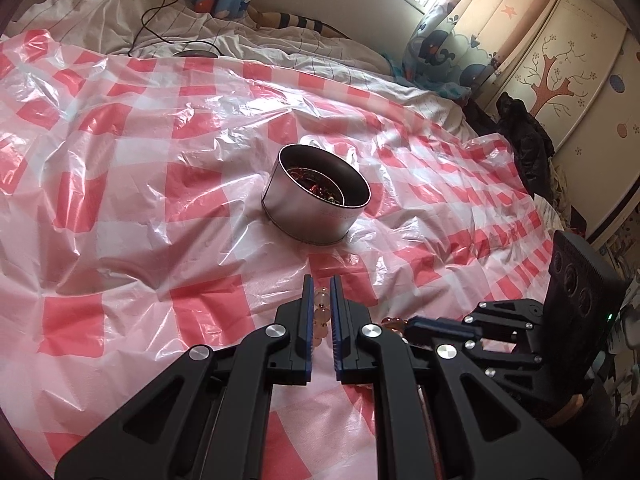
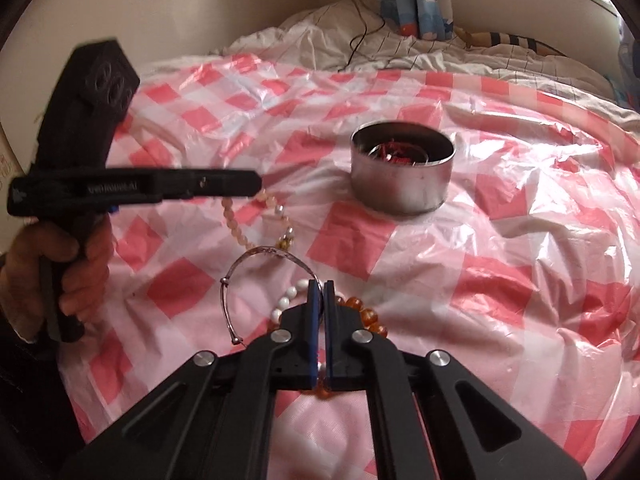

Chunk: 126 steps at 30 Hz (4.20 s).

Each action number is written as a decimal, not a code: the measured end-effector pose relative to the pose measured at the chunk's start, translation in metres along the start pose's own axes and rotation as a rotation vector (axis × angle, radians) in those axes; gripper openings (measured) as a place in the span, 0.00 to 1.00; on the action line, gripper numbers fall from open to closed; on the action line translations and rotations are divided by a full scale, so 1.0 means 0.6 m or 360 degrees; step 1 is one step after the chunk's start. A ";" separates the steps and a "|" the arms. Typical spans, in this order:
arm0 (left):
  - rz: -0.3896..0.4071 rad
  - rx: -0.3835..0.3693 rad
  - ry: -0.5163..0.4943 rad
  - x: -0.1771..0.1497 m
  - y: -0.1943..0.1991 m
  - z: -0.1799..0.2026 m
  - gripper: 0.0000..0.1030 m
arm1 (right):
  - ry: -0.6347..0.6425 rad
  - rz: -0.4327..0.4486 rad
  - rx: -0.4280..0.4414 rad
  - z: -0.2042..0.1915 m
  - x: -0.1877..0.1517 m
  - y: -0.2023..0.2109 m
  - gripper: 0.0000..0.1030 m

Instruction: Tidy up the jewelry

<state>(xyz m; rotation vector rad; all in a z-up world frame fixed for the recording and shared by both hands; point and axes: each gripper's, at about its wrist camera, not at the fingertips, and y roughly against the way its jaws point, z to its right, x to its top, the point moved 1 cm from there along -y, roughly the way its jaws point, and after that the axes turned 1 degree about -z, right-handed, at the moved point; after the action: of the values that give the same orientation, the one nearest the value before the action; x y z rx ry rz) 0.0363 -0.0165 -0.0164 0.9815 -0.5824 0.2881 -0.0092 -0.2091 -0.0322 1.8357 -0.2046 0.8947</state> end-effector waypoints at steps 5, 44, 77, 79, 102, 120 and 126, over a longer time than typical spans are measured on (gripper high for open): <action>0.0026 -0.0010 -0.0018 0.006 0.008 0.007 0.07 | -0.0074 0.0104 -0.0037 0.025 0.016 0.029 0.03; 0.0225 0.0517 -0.0507 0.033 -0.003 0.113 0.07 | -0.0196 0.0332 -0.0204 0.074 0.039 0.064 0.03; 0.0395 0.0533 -0.0523 0.093 0.018 0.131 0.07 | -0.0221 0.0504 -0.0296 0.094 0.085 0.088 0.03; 0.0398 0.0508 -0.0499 0.105 0.015 0.126 0.07 | -0.0227 0.0500 -0.0315 0.097 0.085 0.090 0.03; 0.0171 0.0245 -0.0288 0.168 -0.117 0.093 0.08 | -0.0266 0.0450 -0.0372 0.113 0.074 0.081 0.03; 0.0150 0.0496 -0.0118 0.114 -0.037 0.012 0.49 | -0.0021 0.0247 -0.0474 0.094 0.178 -0.066 0.03; 0.0148 0.0470 -0.0129 0.116 -0.039 0.015 0.53 | 0.0040 0.0163 -0.0524 0.091 0.186 -0.114 0.05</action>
<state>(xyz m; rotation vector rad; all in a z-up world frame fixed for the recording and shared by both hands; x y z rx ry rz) 0.1012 -0.0384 0.0120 1.2568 -0.6731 0.4272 0.1312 -0.1965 -0.0188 1.5187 -0.4088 0.8962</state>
